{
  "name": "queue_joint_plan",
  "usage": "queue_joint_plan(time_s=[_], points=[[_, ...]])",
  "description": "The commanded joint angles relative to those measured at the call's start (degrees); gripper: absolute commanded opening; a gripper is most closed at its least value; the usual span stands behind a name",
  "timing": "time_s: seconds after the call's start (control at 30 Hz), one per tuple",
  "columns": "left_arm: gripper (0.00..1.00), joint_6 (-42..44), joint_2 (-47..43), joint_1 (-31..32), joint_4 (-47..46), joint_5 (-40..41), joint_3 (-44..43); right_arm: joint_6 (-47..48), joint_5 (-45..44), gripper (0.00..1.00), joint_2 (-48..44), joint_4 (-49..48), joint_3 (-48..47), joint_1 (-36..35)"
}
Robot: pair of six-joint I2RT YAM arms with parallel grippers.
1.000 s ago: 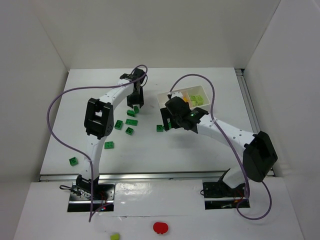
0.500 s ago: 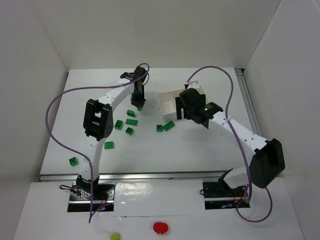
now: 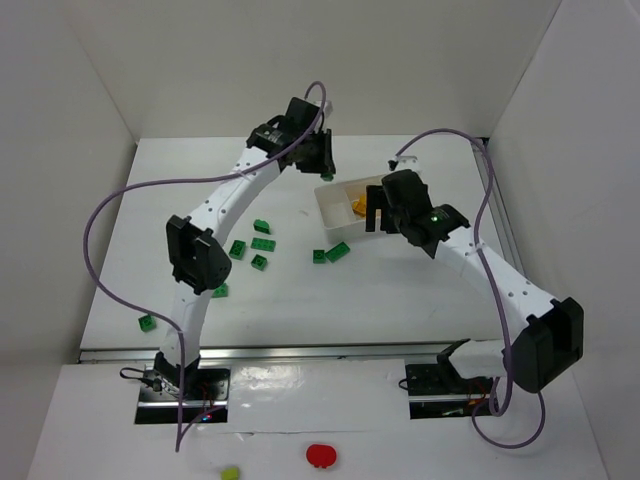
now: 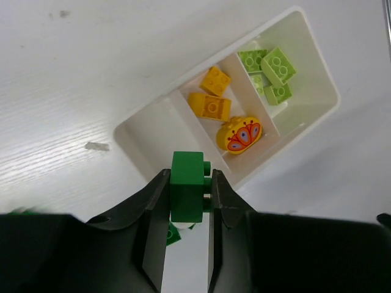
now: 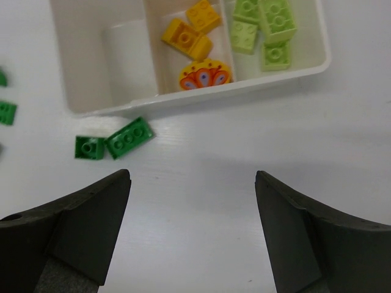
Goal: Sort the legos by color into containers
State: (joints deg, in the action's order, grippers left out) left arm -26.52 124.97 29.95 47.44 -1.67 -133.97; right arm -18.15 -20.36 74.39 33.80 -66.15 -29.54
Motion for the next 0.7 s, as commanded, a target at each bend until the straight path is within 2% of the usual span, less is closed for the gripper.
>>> queue_joint_plan(time_s=[0.0,0.17,0.27,0.43,0.57,0.67], points=[[0.27,1.6,4.8,1.1,0.5,-1.5,-2.0,-0.7,6.4,0.89,-2.2,-0.7,2.2,-2.9],[0.66,1.6,6.0,1.1,0.5,-2.5,-2.5,-5.7,10.3,0.89,-0.5,-10.1,9.7,-10.1],[0.74,1.6,3.5,1.1,-0.1,-2.5,-2.5,-8.4,9.1,0.89,2.9,-15.9,11.9,-14.8],[0.74,2.8,-3.7,1.1,-0.1,-0.4,-1.9,-8.4,6.9,0.86,10.6,-22.8,12.0,-18.4],[0.76,2.8,-11.3,-1.7,-0.1,0.8,3.6,-7.6,5.2,0.79,20.9,-23.7,7.2,-19.6],[0.76,2.3,-14.2,-3.6,0.5,1.4,6.2,-8.1,4.7,0.78,25.2,-23.0,2.8,-19.6]])
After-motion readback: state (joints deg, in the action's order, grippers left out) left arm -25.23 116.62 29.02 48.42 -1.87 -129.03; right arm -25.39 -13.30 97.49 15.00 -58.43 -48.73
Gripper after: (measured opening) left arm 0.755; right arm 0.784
